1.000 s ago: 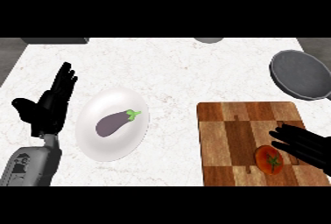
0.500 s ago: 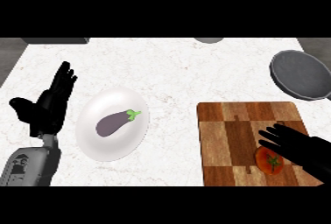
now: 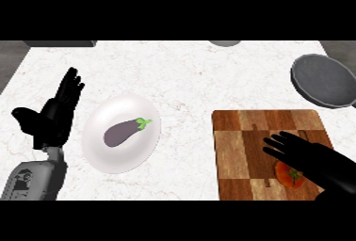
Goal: Pick the tomato from the cutting board and place it in the pan
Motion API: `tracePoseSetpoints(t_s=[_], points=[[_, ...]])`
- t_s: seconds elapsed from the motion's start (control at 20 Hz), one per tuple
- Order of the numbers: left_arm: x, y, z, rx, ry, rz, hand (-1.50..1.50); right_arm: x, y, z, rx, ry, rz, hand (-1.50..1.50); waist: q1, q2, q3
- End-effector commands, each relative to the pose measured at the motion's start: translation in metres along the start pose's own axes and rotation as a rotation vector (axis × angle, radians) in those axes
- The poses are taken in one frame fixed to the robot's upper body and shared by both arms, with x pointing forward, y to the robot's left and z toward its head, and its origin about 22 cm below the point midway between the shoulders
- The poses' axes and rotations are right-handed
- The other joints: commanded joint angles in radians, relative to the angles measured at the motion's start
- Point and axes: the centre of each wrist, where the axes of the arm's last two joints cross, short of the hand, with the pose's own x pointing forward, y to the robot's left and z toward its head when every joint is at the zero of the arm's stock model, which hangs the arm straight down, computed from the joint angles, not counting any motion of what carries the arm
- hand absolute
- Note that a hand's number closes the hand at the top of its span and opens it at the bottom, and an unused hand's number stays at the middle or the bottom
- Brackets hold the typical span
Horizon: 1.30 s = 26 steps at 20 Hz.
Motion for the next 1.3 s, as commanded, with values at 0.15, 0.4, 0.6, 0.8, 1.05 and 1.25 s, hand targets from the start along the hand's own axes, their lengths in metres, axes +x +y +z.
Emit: tracePoseSetpoints(t_s=[0.15, 0.4, 0.6, 0.8, 1.05, 1.25], points=[[-0.022, 0.003, -0.018, 0.012, -0.017, -0.013, 0.0, -0.006, 0.016, -0.016, 0.057, 0.014, 0.032, -1.5, -0.005, 0.002, 0.0], [0.0, 0.022, -0.007, -0.004, -0.008, -0.01, 0.0, -0.011, 0.03, -0.037, 0.089, 0.031, 0.028, -1.5, 0.002, 0.001, 0.0], [-0.01, 0.003, -0.001, -0.001, -0.003, 0.002, 0.0, 0.001, 0.039, -0.025, 0.126, -0.095, 0.017, 1.5, -0.003, 0.0, 0.0], [0.007, 0.004, 0.004, -0.003, -0.002, -0.003, 0.0, -0.019, 0.032, -0.029, 0.077, -0.119, 0.08, 1.5, 0.001, 0.0, 0.0], [-0.007, 0.005, -0.009, -0.006, -0.003, 0.004, 0.0, -0.022, 0.042, -0.035, 0.065, -0.113, 0.089, 1.5, -0.001, 0.001, 0.0], [0.003, 0.007, -0.004, -0.001, -0.026, -0.014, 0.0, -0.003, 0.034, -0.08, 0.062, 0.283, -0.197, 1.5, 0.021, 0.008, -0.002]])
